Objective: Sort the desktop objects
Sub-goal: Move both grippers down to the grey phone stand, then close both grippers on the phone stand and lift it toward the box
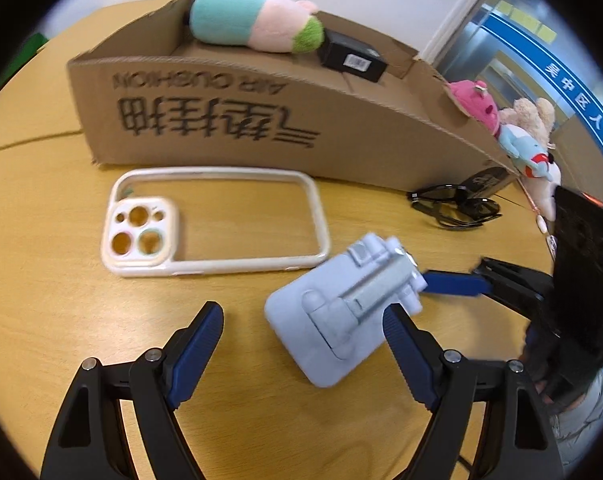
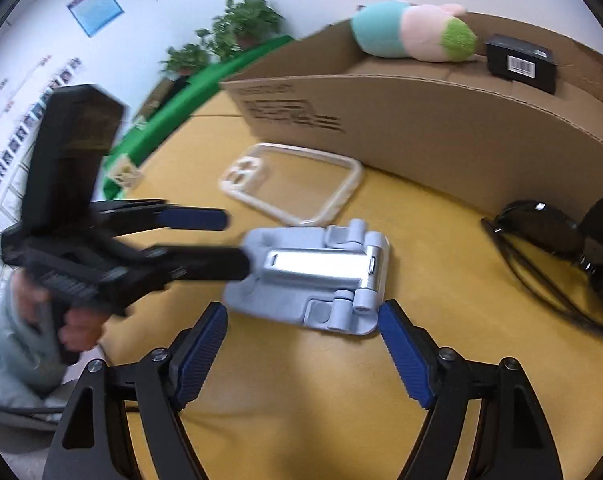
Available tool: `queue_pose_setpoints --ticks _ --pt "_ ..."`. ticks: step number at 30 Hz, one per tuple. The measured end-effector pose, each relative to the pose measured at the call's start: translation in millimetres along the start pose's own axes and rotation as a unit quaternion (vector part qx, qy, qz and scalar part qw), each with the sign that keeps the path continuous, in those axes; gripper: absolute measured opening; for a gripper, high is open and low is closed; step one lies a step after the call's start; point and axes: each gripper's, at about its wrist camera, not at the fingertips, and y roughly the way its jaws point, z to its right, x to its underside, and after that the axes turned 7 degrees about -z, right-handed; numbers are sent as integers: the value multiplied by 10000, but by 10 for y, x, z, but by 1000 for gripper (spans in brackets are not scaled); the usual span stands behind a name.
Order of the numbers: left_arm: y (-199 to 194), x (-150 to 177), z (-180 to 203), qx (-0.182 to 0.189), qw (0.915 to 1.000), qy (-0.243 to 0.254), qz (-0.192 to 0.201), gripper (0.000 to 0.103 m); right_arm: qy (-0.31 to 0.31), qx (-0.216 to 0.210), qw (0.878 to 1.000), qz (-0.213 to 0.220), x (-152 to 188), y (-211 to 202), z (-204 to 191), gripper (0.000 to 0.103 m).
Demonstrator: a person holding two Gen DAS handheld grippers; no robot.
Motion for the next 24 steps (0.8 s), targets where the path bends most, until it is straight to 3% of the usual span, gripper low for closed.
queue_pose_setpoints --ticks 8,11,13,14,15,16,24 --pt "37 103 -70 41 9999 -37 -132 81 172 820 9965 -4 -28 113 -7 78" --pt "51 100 -49 36 9999 1 -124 80 -40 1052 9944 -84 -38 189 -134 70" --pt "59 100 -35 70 9999 -1 -95 71 -179 1260 9918 -134 -38 229 -216 64" --pt "65 98 -19 102 9999 32 -108 66 -201 1280 9915 -146 -39 247 -232 61" --pt "73 96 -4 151 9998 65 -137 53 -215 1290 9913 -140 -38 254 -257 57" --pt "75 96 5 78 9998 82 -136 50 -214 1289 9913 -131 -27 249 -277 57" --pt "67 114 -2 20 9999 58 -147 47 184 1165 9930 78 36 166 -205 45"
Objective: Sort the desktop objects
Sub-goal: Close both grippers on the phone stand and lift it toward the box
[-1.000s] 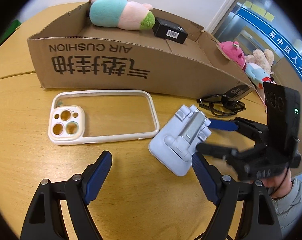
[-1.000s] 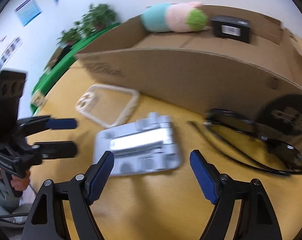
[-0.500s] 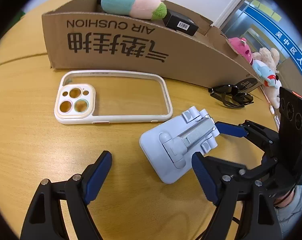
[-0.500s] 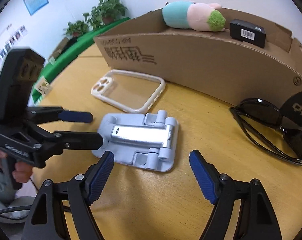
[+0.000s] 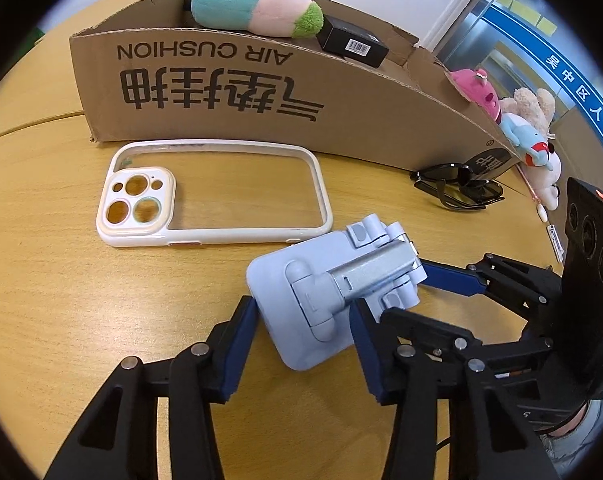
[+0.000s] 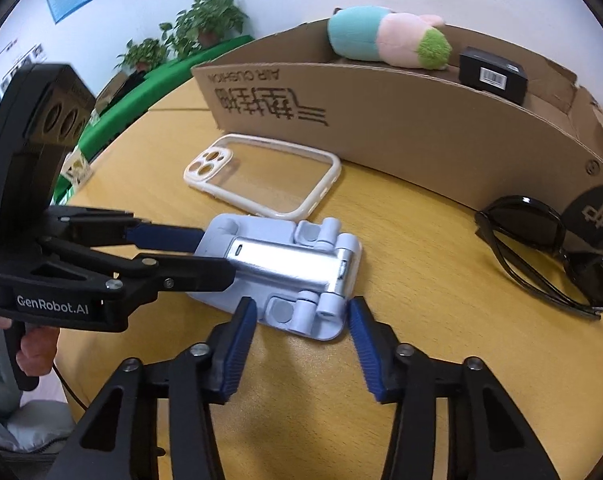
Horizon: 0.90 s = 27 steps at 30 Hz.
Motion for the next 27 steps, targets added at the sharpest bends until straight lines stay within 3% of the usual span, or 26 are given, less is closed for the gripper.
queue_pose_setpoints --ticks 6,14,27 --pt "-30 16 10 -65 9999 -52 59 45 65 78 9999 103 -5 -2 -18 42" --pt "-338 -24 102 -155 9986 -3 507 39 -3 -48 9976 686 -55 -301 -44 42" --pt "-763 -550 263 -74 9920 404 1191 39 154 161 9879 1534 -461 -744 4 42"
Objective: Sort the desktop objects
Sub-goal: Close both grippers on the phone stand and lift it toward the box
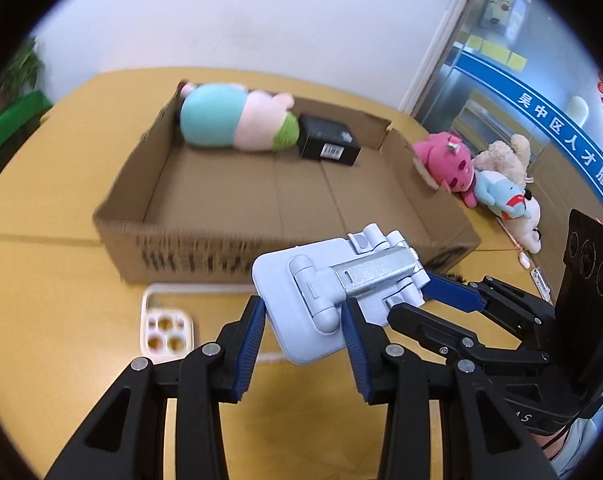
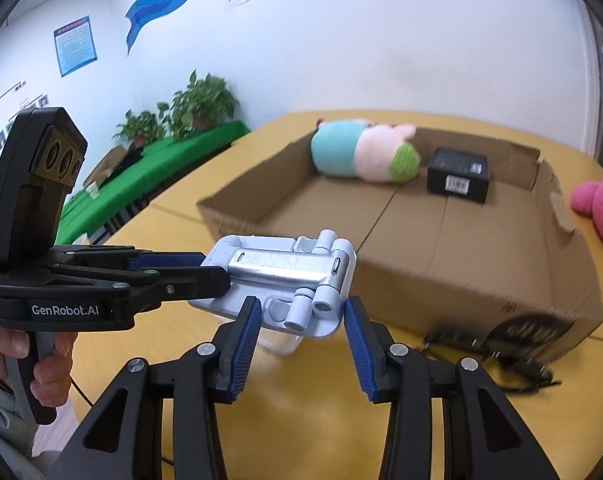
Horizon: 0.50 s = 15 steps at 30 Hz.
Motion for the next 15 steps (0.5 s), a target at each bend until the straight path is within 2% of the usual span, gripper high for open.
queue_pose_setpoints --ticks 8,11,15 --pt "-166 -601 101 58 9973 534 493 37 112 193 9989 416 -537 -158 139 42" --pt "-169 -844 52 27 9962 615 612 37 86 274 9984 490 -774 -146 169 42" --pt "-91 -1180 -95 -76 9963 585 627 37 165 172 9985 501 -1107 28 270 42"
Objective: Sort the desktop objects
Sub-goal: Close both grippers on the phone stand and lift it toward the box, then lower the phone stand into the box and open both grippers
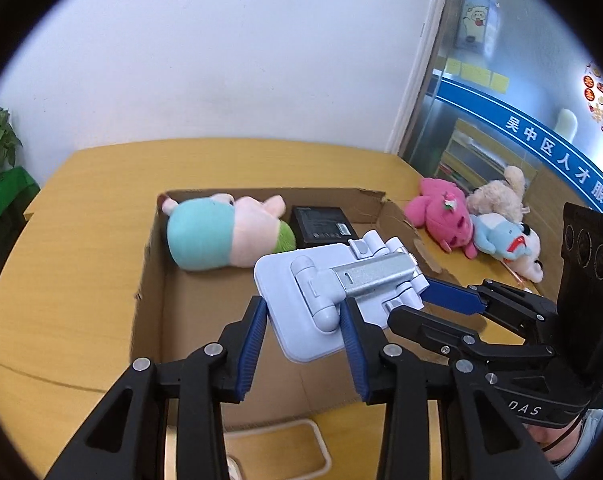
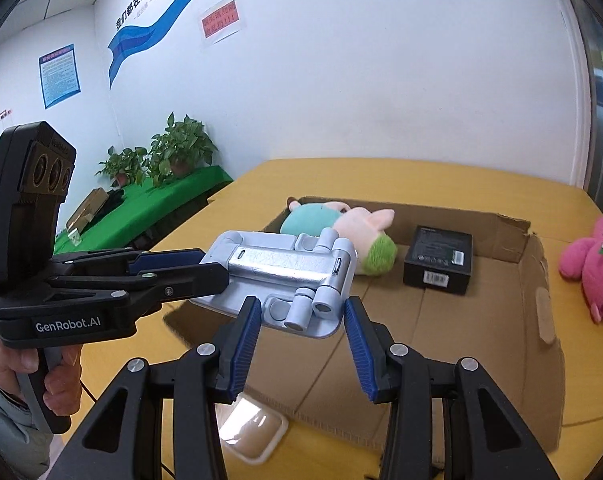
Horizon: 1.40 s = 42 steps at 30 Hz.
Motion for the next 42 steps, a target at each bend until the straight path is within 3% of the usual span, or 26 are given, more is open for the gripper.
queue_pose_setpoints --ticks 5,12,18,25,35,38,42 --pt "215 -274 -324 -115 9998 -143 -128 37 175 -234 9994 -191 -309 434 108 42" --pt "749 -443 -840 -344 9961 -441 -676 37 292 -351 9942 -972 -518 1265 161 42" --pt "1160 -417 -1154 -552 9891 -633 -1212 37 814 -732 9781 -1770 -486 1905 289 42" --pt "1468 -342 -1226 -857 9801 -512 -1717 35 1019 -707 9527 -2775 -478 2427 385 44" --pt "1511 -318 -1224 -1285 9723 -216 -1943 27 1080 -767 9449 -2992 -373 2579 401 44" --pt "1423 -303 -1248 -1258 9733 -326 -1894 27 992 -614 9506 -2878 -384 2496 401 52" --pt "1033 -295 -1186 -1426 9793 -264 -1414 27 527 -107 9718 -2297 -485 1939 312 81"
